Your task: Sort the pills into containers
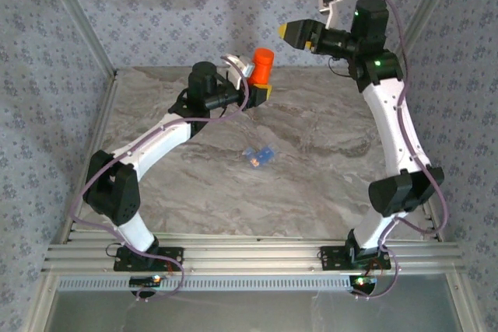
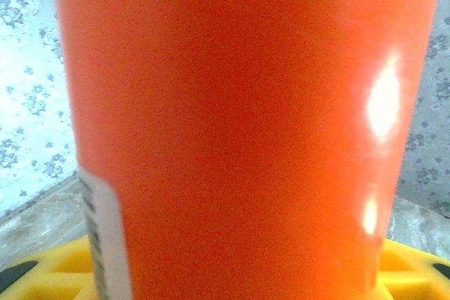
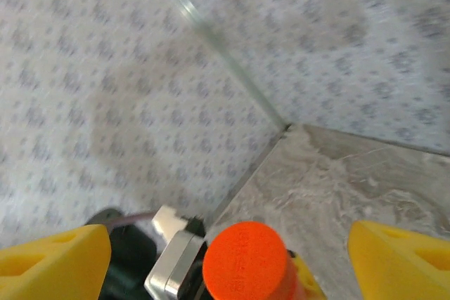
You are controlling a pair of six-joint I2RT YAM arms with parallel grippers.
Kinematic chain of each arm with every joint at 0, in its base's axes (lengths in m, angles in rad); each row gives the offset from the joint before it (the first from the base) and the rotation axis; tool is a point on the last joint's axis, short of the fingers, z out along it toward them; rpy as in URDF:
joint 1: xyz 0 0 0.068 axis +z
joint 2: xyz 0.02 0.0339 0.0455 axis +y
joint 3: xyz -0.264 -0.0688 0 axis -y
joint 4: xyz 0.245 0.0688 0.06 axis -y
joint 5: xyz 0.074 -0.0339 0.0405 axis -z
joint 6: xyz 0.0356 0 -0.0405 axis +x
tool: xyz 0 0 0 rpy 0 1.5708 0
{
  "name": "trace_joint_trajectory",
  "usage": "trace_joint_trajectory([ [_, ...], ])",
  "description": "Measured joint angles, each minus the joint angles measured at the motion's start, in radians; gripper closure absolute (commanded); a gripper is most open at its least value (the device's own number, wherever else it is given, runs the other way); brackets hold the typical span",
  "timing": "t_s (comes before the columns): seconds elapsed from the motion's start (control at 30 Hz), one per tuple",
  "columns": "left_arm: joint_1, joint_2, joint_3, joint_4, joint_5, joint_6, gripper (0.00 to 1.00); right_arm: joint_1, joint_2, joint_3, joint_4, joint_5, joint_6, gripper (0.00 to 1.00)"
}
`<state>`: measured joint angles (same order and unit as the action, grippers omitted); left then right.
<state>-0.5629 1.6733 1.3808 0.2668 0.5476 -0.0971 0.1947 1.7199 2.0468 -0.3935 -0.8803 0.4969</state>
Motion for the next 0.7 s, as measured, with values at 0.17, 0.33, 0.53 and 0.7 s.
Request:
trace_joint_trajectory([
  [0.17,0.000,0.000,0.032,-0.001,0.043,-0.025,1.00,0.012,0.094,0.070,-0.092,-0.109,-0.077,0.13],
  [0.33,0.000,0.000,0.032,-0.009,0.069,-0.040,1.00,0.036,0.125,0.073,-0.151,-0.132,-0.117,0.17],
  [0.53,0.000,0.000,0.032,-0.009,0.078,-0.047,1.00,0.064,0.125,0.086,-0.169,-0.140,-0.143,0.23],
  [0.7,0.000,0.000,0.032,-0.009,0.089,-0.051,1.00,0.070,0.125,0.086,-0.180,-0.142,-0.152,0.30],
])
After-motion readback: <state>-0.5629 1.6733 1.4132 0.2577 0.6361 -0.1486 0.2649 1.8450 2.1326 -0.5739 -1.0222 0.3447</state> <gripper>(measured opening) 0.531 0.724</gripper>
